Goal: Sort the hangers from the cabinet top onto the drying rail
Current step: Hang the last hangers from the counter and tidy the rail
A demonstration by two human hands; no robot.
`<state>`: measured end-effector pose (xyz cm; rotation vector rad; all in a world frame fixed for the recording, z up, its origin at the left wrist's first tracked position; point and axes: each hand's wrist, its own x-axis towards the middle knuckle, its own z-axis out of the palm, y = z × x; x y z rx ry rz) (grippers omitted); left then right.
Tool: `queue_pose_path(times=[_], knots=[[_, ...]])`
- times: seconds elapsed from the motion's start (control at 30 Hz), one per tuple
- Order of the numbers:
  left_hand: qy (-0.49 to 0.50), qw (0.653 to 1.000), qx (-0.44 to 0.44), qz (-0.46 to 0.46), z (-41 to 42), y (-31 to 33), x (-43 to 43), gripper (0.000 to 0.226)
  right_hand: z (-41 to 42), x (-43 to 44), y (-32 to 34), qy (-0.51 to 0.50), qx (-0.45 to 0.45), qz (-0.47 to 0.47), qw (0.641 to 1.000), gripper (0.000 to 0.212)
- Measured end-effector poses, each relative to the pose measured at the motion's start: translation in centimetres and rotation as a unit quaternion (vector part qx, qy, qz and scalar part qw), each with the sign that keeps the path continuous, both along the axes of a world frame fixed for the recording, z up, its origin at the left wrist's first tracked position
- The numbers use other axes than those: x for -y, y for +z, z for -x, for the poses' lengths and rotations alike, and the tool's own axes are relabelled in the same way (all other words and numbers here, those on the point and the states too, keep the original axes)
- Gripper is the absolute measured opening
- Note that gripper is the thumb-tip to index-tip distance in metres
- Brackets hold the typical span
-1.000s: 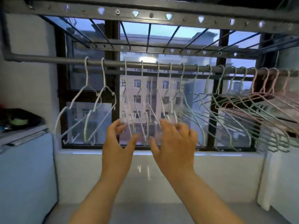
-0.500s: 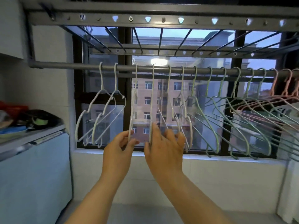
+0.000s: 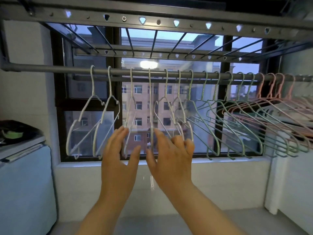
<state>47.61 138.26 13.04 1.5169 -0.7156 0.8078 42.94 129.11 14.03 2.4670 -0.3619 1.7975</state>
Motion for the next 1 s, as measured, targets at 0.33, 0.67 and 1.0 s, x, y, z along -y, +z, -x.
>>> queue_pose_path(times=[0.33, 0.67, 1.0], knots=[[-0.165, 0.977, 0.124, -0.047, 4.2, -0.6, 4.0, 0.036, 5.7, 3.7, -0.4, -0.014, 0.035, -0.037, 0.999, 0.028], [-0.211, 0.966, 0.134, -0.071, 9.9, -0.8, 13.7, 0.019, 12.5, 14.1, 0.0, 0.027, 0.091, -0.045, 0.994, 0.024], [-0.191, 0.971, 0.142, -0.035, 19.4, -0.3, 30.8, 0.026, 24.7, 35.1, -0.1, 0.044, 0.125, -0.113, 0.985, 0.013]])
